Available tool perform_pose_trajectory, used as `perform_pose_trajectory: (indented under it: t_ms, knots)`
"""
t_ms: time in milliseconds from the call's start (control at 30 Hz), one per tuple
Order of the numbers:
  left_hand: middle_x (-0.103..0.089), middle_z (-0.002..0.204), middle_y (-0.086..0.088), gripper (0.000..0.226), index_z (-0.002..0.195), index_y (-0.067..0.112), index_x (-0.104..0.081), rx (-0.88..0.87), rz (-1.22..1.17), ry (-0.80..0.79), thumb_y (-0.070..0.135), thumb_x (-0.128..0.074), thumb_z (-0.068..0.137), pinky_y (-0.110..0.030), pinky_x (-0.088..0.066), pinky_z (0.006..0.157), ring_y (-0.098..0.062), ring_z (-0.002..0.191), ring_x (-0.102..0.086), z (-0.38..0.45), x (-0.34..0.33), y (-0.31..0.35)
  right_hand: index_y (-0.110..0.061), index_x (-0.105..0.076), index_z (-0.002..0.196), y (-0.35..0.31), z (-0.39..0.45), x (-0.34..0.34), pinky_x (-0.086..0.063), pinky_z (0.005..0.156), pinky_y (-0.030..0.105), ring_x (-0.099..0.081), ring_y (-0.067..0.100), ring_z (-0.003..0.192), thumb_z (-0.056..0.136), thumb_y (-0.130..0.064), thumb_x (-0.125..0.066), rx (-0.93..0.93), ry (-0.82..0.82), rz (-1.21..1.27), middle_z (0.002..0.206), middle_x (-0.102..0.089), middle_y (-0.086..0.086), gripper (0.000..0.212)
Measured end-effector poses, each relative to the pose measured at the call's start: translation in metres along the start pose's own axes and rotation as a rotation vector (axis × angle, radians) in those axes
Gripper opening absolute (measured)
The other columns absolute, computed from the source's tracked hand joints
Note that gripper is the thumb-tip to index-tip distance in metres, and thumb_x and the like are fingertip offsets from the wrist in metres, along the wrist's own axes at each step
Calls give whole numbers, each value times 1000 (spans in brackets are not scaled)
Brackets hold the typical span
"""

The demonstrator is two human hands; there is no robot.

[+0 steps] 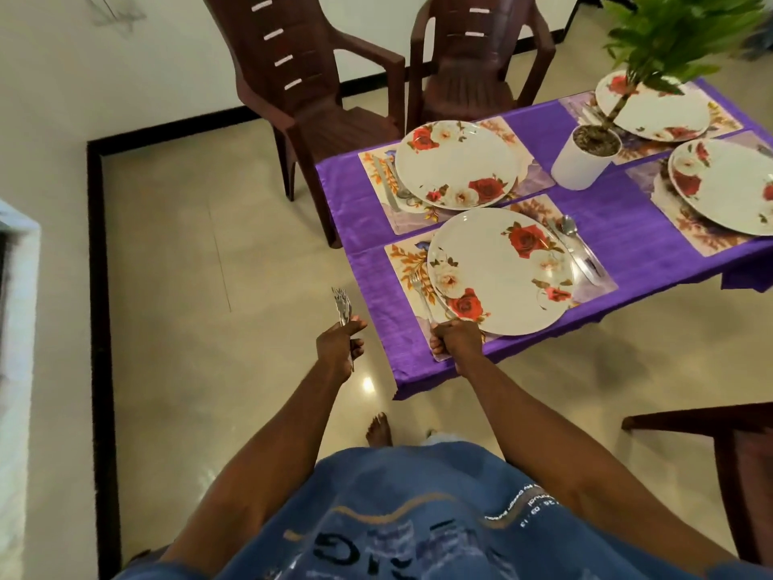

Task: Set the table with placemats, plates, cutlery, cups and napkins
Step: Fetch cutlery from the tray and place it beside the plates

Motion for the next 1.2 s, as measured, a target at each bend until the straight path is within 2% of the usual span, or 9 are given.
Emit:
perform_pose_trajectory:
  t_ms: [133,300,500,700,833,933,1000,1100,1200]
  knots:
    - [-71,85,-3,21,111,8,-66,31,-4,16,10,-67,91,-21,-43,45,-12,50,-45,6,1,-4,2,-66,79,-4,4,1,-47,45,26,-52,16,40,90,-3,-65,-2,-34,-45,54,-60,9,12]
    - [-71,84,-7,19,108,8,-67,8,17,39,7,-68,89,-24,-44,48,-13,49,-45,6,-10,0,2,-70,84,-3,11,7,-60,56,34,-62,20,49,87,-14,-72,45,50,-166,65,-69,12,17]
    - [-70,84,-9,15,104,9,-68,-35,42,44,7,-69,89,-27,-44,50,-15,51,-46,4,-24,5,-7,-63,75,-2,16,9,-62,63,44,-70,25,57,80,-20,-79,90,154,-342,67,-71,10,21]
    - [-68,74,-5,10,91,8,-70,-121,87,5,18,-70,90,-26,-40,47,-12,50,-49,2,-39,13,-10,-58,77,-10,6,9,-61,61,39,-68,26,61,83,-19,-77,168,152,-394,74,-68,11,21]
    - [-66,67,0,21,87,9,-71,-161,175,-12,28,-66,93,-22,-42,46,-7,46,-49,5,-56,20,-8,-66,87,-26,3,9,-45,63,26,-63,20,76,89,-22,-70,318,158,-541,80,-65,1,15]
    - [-68,74,-3,22,97,8,-72,-153,170,-120,27,-59,97,-23,-44,52,-9,52,-54,3,-78,26,-6,-67,93,-44,0,10,-48,70,27,-61,18,86,93,-20,-65,420,207,-520,96,-63,1,14]
    - [-69,78,-6,19,107,4,-68,-94,77,-267,17,-57,98,-23,-45,53,-11,57,-57,-2,-99,28,-5,-67,94,-52,2,13,-45,71,24,-63,20,90,94,-21,-62,441,249,-485,102,-65,5,17]
    - [-72,83,-11,26,120,-6,-58,-8,6,-457,8,-54,98,-25,-55,57,-16,64,-67,-11,-134,27,-5,-69,95,-60,6,24,-42,66,21,-61,17,80,93,-18,-62,410,278,-412,93,-69,6,16]
    - [-73,87,-17,22,116,-9,-56,51,-39,-544,2,-52,98,-31,-60,62,-23,71,-72,-17,-171,22,-5,-69,85,-63,8,47,-38,61,22,-56,14,69,88,-11,-60,375,322,-293,80,-68,5,12]
Point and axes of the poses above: each hand's wrist, its own z-axis towards the middle knuckle, its own x-axis out of the back of the hand, y = z × x, the point moved 5 cm from there along z, towards the middle knuckle
